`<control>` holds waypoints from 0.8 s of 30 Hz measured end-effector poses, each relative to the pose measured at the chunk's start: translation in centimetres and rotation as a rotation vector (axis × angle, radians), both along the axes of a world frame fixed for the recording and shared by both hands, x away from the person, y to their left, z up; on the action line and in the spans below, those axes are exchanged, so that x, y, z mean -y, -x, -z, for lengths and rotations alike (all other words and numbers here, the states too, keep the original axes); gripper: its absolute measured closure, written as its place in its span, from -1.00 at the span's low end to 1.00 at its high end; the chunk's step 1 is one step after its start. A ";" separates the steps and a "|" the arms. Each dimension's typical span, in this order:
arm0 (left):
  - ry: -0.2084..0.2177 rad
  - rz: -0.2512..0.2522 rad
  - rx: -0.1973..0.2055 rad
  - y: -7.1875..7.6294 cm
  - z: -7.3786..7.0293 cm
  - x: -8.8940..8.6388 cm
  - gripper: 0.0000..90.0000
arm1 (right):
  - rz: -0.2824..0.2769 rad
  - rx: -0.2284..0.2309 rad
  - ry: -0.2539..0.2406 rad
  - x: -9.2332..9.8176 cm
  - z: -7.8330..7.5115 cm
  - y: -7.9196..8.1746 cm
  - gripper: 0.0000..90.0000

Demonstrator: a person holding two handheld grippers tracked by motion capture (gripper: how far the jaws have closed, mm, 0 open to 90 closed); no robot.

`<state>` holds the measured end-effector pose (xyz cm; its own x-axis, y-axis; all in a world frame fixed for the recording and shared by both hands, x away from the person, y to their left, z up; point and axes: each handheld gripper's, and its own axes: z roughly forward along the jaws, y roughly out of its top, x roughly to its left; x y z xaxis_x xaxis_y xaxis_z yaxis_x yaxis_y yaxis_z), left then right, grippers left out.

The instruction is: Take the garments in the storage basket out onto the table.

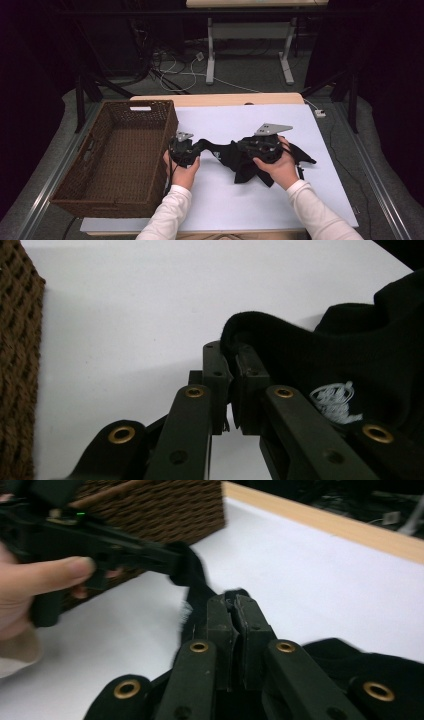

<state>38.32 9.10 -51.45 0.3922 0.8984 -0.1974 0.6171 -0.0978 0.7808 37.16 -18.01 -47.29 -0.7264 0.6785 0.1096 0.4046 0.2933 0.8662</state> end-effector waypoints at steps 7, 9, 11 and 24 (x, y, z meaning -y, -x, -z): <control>0.017 -0.006 0.024 -0.7 -1.6 0.0 0.92 | 0.100 0.024 0.022 3.3 -1.3 -2.1 0.93; 0.007 -0.006 0.030 -1.0 -2.1 0.3 0.92 | 0.125 0.024 0.030 4.0 -1.7 -2.7 0.93; 0.011 -0.010 0.036 -1.5 -2.5 0.6 0.92 | 0.152 0.034 0.041 4.6 -2.0 -3.4 0.93; -0.015 -0.019 0.028 -5.2 -3.2 1.9 0.92 | 0.287 0.087 0.063 6.1 -3.2 -7.0 0.93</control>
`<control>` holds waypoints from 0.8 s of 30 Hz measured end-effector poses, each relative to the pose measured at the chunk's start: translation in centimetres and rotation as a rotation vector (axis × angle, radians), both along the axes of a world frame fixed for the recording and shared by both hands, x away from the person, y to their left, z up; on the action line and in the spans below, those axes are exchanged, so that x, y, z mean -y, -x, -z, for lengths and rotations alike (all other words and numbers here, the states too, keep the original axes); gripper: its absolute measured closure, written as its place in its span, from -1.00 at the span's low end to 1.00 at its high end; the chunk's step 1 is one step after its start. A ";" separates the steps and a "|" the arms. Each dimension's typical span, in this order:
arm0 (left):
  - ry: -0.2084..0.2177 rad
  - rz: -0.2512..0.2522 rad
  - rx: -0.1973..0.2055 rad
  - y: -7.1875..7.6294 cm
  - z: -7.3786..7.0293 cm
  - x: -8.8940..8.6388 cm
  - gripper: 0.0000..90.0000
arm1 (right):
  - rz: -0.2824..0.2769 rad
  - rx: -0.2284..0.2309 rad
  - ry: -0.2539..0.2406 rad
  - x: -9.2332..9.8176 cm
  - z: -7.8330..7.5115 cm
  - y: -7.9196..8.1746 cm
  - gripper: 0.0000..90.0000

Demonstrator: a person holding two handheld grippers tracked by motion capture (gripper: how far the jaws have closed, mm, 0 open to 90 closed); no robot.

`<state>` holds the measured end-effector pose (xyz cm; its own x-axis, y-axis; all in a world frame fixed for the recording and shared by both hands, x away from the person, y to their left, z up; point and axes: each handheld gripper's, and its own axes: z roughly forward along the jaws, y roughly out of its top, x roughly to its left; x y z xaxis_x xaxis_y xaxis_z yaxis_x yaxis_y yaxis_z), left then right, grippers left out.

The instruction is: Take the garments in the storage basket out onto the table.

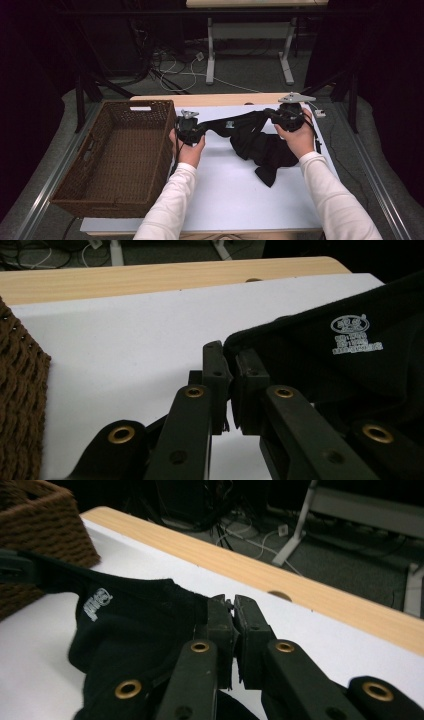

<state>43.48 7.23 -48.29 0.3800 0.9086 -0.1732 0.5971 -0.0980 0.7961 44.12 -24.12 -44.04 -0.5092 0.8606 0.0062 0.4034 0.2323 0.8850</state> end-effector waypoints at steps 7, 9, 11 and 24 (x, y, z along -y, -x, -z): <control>-0.036 0.000 -0.076 -1.6 1.9 0.2 0.91 | -0.002 -0.084 0.028 -0.8 2.5 -1.7 0.93; -0.030 0.004 -0.086 -1.8 2.3 0.3 0.90 | -0.008 -0.091 0.037 -1.2 2.8 -1.9 0.93; -0.020 0.004 -0.098 -1.9 2.6 0.5 0.89 | -0.008 -0.098 0.033 -1.6 3.0 -2.0 0.93; -0.015 0.009 -0.088 -1.1 2.4 0.5 0.25 | 0.011 -0.134 0.035 -1.9 3.7 -2.5 0.93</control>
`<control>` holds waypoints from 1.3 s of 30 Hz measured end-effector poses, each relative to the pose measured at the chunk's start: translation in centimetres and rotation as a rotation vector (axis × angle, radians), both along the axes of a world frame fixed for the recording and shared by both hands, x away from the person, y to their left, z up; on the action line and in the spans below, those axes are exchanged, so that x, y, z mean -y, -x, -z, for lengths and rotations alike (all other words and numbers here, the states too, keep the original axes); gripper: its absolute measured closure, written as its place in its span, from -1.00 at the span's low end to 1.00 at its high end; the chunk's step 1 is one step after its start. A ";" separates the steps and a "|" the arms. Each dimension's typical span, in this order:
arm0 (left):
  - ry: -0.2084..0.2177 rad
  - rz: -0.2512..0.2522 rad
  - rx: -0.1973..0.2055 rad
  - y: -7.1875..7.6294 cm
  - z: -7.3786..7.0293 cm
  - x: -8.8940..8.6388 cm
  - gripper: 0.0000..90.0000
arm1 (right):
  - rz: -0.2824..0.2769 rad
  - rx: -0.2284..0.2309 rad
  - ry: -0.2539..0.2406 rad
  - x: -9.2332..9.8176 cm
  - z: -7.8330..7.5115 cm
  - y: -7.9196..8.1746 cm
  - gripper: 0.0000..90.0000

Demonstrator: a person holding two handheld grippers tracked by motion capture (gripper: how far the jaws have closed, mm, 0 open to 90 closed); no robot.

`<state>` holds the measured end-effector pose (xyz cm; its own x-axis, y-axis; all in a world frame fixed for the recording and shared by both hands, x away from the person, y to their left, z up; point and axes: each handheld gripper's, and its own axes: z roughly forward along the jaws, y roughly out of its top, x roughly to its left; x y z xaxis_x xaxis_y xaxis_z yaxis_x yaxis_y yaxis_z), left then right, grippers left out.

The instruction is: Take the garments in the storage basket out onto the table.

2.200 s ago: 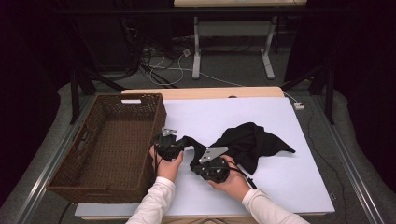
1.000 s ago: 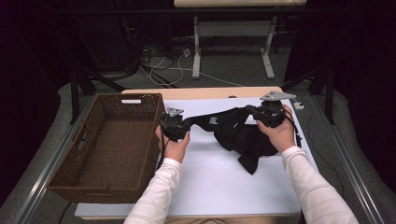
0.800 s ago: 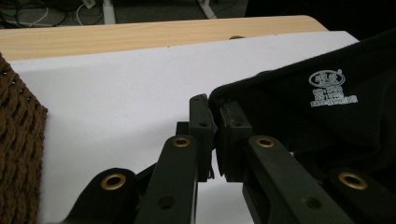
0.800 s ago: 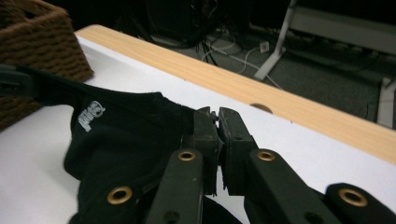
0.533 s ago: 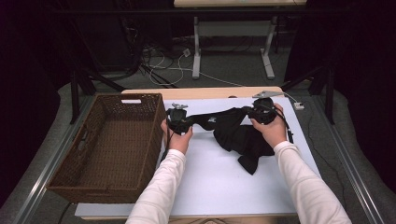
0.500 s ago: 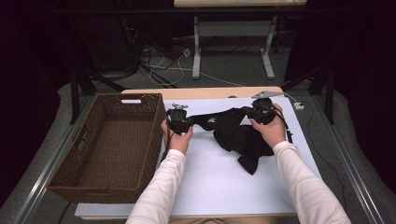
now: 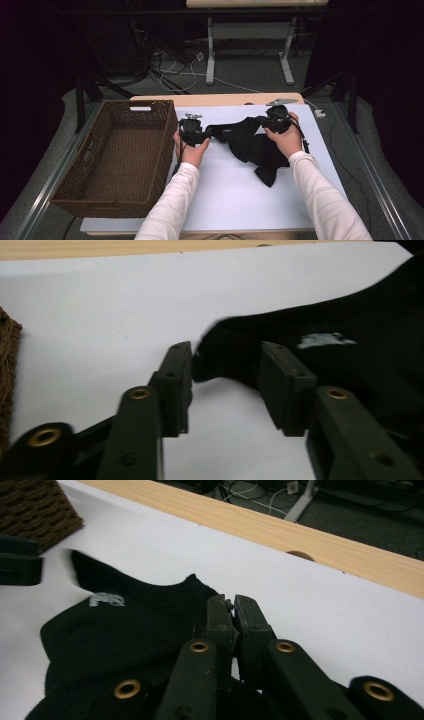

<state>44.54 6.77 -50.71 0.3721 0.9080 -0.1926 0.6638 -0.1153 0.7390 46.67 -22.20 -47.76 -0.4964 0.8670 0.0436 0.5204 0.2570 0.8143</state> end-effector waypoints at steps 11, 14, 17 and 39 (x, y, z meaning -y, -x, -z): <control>-0.023 0.047 0.016 1.6 0.1 0.4 0.03 | 0.108 -0.043 0.039 1.6 1.0 -1.3 0.92; -0.017 0.060 0.017 1.9 0.1 0.5 0.01 | 0.118 -0.056 0.024 2.0 1.2 -1.5 0.91; -0.013 0.075 0.008 2.2 0.1 0.6 0.00 | 0.096 -0.061 -0.013 2.1 1.2 -1.2 0.84; 0.000 0.131 0.060 3.9 0.1 0.5 -0.04 | -0.098 -0.012 -0.077 1.0 -0.3 6.1 0.00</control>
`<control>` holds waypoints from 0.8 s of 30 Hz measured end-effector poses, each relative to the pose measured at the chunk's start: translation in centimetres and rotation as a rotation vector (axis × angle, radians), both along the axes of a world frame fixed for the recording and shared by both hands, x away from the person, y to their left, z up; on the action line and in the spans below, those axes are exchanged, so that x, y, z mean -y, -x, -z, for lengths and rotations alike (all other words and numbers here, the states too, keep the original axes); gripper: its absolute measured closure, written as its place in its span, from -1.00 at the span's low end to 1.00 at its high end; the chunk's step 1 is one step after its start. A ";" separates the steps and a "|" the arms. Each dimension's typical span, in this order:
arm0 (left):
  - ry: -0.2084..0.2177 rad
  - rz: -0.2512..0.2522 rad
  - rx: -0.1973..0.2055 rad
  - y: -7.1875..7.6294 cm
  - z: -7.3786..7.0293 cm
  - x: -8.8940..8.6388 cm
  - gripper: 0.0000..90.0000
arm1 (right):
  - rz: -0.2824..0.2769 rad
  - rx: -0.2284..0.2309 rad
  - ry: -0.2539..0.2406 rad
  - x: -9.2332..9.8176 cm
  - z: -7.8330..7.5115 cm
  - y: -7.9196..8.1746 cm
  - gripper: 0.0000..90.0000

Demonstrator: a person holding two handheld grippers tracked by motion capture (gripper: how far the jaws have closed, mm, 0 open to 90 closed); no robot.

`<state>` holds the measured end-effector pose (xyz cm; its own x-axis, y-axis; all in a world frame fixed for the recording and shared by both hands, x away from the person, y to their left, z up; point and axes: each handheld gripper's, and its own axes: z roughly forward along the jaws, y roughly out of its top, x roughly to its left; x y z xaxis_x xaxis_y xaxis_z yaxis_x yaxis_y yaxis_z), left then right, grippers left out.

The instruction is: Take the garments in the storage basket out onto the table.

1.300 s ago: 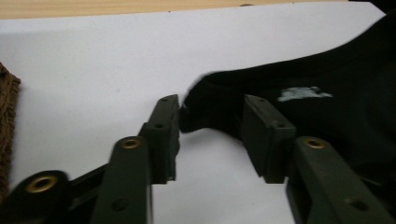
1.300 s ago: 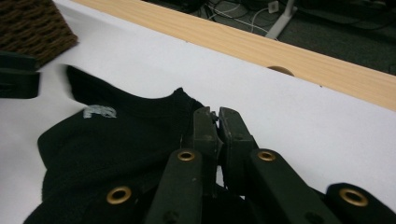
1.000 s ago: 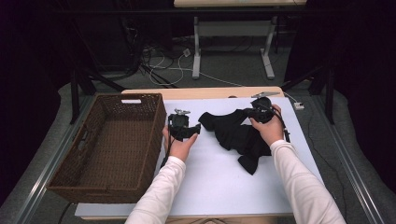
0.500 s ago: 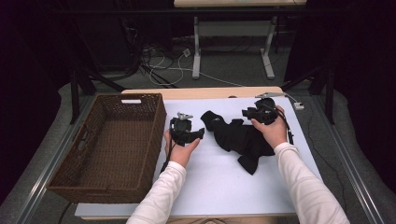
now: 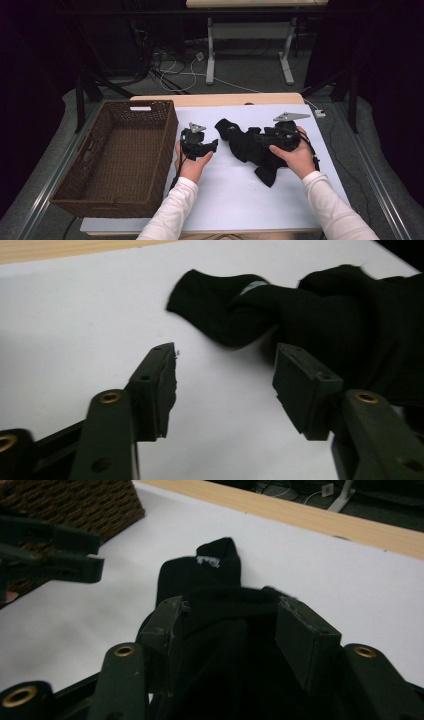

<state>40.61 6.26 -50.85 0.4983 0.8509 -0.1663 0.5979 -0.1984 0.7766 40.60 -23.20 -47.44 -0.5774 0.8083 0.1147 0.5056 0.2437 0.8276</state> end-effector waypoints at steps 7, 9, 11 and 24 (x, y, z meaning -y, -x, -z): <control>0.015 0.005 0.008 0.5 0.4 0.4 -0.09 | -0.003 -0.006 0.079 -0.2 1.3 1.0 0.51; 0.010 0.003 0.009 0.5 0.5 0.4 -0.11 | -0.003 0.002 0.086 -0.1 1.4 1.0 0.80; 0.003 0.009 0.001 0.4 0.5 0.3 -0.12 | -0.004 -0.001 0.079 0.1 1.3 0.8 0.93; -0.017 0.016 0.002 0.3 0.8 0.5 -0.16 | 0.176 0.002 0.051 3.6 0.7 -4.6 0.95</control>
